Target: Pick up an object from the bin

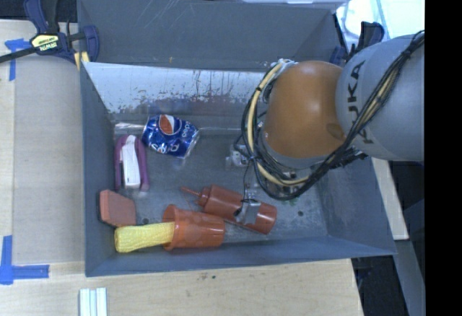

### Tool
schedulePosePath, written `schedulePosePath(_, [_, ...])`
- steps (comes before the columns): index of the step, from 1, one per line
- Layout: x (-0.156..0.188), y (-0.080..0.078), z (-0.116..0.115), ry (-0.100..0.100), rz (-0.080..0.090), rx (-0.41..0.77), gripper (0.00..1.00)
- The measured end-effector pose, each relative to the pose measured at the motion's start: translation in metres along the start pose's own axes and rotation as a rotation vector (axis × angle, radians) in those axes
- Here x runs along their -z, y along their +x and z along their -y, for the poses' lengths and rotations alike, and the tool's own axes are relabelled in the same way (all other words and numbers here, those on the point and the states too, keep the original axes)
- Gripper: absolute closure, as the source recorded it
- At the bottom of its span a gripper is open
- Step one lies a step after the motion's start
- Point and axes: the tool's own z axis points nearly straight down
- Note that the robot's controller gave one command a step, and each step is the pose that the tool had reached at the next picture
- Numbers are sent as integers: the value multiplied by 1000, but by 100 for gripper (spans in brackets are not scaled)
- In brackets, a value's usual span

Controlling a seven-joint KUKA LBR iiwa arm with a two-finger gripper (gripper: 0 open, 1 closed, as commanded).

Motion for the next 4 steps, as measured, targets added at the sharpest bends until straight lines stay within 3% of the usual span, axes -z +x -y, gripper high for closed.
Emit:
schedulePosePath(1, [5, -2, 0, -1, 8, -2, 0])
schedulePosePath(2, [-82, 9, 12, 0, 1, -262, 0])
schedulePosePath(3, [-27, 5, 3, -2, 10, -212, 0])
schedulePosePath(4, [-50, -6, 25, 0, 3, -439, 0])
